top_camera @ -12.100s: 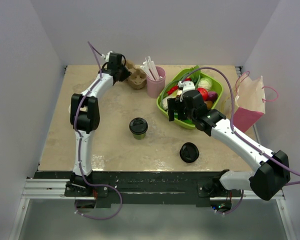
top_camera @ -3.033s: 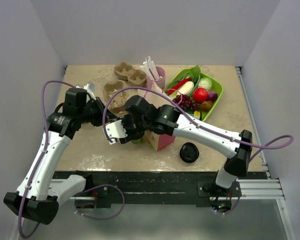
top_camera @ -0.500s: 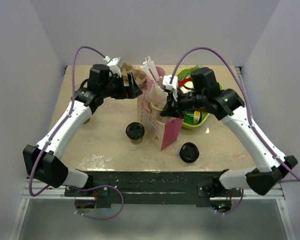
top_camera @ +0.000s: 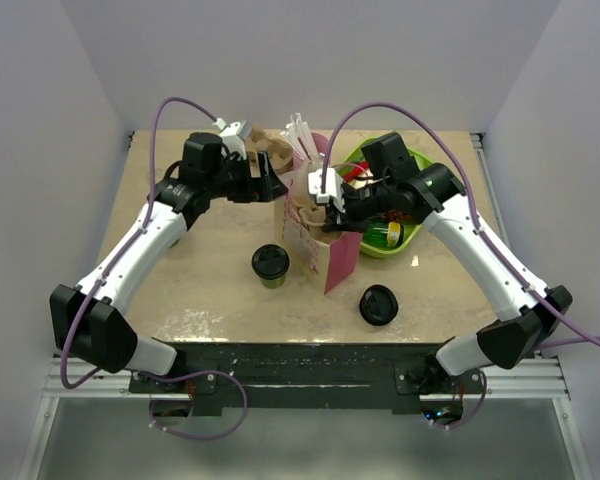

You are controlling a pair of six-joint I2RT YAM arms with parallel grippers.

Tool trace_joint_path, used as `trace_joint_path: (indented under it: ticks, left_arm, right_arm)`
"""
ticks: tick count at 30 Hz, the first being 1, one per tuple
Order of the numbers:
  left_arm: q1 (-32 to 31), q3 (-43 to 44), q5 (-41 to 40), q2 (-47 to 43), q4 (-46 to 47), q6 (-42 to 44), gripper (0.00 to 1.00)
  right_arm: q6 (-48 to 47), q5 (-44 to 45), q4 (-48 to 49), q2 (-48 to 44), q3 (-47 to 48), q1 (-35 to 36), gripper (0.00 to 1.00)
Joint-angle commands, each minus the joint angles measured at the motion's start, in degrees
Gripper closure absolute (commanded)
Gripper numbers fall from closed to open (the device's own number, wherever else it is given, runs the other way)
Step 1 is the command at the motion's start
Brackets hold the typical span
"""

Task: Pack the takeout coffee

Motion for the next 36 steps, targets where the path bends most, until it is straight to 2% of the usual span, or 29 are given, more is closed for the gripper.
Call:
trace_joint_path:
  ticks: [1,9,15,18,22,25,31,34,36]
  left_arm:
    - [-0.6,0.7,1.3,0.5,2.7,-0.5,0.06]
    - [-2.0,3.0,-0.4,2.9,1.7,-1.2,0.1]
    - [-3.2,6.1,-1.9,5.0,0.8,-1.8,0.18]
    - [-3.3,7.5,-4.8,6.4,-0.9,-2.1,0.25]
    - [-3.7,11.1,-9.7,8.9,-7.2,-0.9,0.44]
    - [-4.1,11.5,-11.5,8.8,-7.7,-1.1,0.53]
    - [-4.2,13.3,-11.1,9.9,-8.4,-0.1,0.6]
    - [-4.2,14.1,-10.6,10.1,-8.6,0.5,0.64]
    - [-4.2,14.5,-10.5,10.0,-8.7,0.8,0.64]
  right_arm:
    - [-9.6,0.7,-2.5,-0.4,1.0,-0.1,1.0]
    - [-13.0,3.8,-2.4,0.2,-0.7,-0.1,1.0]
    - [-16.5,5.4,-4.7,1.9,-1.6,0.0,1.0]
    - [-17.7,4.2,-4.6,1.6,-2.1,0.1,1.0]
    - [-19.9,4.1,-4.4,1.1,-3.0,0.0,1.0]
    - [-20.5,5.4,-2.8,0.1,-5.4,-0.1,1.0]
    - [-21.6,8.1,2.7,-2.2,-9.8,0.7,1.0]
    - [-21.7,9.0,4.2,-2.8,-10.7,0.6,0.94]
    - [-22.0,9.4,3.0,-2.4,-10.5,0.6,0.83]
